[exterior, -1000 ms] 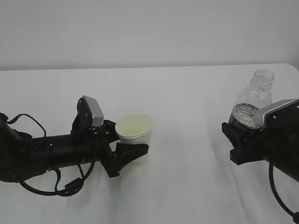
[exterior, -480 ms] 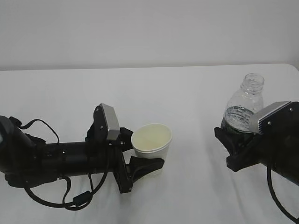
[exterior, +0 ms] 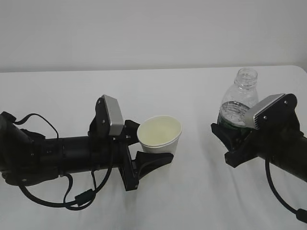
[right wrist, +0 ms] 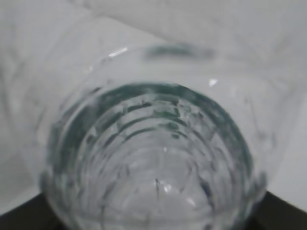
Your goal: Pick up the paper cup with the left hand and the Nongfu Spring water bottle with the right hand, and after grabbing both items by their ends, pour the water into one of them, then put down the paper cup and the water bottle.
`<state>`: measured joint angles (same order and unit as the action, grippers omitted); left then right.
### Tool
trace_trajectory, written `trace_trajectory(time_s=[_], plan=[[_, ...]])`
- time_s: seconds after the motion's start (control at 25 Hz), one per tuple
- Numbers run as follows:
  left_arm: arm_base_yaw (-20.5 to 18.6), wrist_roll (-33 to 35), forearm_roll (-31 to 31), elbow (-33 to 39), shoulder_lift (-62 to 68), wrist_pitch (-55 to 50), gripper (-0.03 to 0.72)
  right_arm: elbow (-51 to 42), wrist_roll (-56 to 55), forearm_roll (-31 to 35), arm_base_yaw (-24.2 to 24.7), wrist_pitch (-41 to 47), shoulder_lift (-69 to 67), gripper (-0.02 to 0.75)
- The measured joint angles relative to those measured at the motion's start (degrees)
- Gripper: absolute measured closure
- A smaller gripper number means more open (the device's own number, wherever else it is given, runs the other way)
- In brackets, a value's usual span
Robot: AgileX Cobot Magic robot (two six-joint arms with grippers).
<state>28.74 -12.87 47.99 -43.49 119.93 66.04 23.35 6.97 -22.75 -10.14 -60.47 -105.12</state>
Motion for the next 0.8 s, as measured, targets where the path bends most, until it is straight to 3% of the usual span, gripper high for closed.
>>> trace_trajectory(time_s=[0.8], plan=[[0.0,-0.21,-0.25,0.0,-0.27,0.0,0.205,4.55,-1.32,-8.43,-0.12,5.25,0.0,0.288]])
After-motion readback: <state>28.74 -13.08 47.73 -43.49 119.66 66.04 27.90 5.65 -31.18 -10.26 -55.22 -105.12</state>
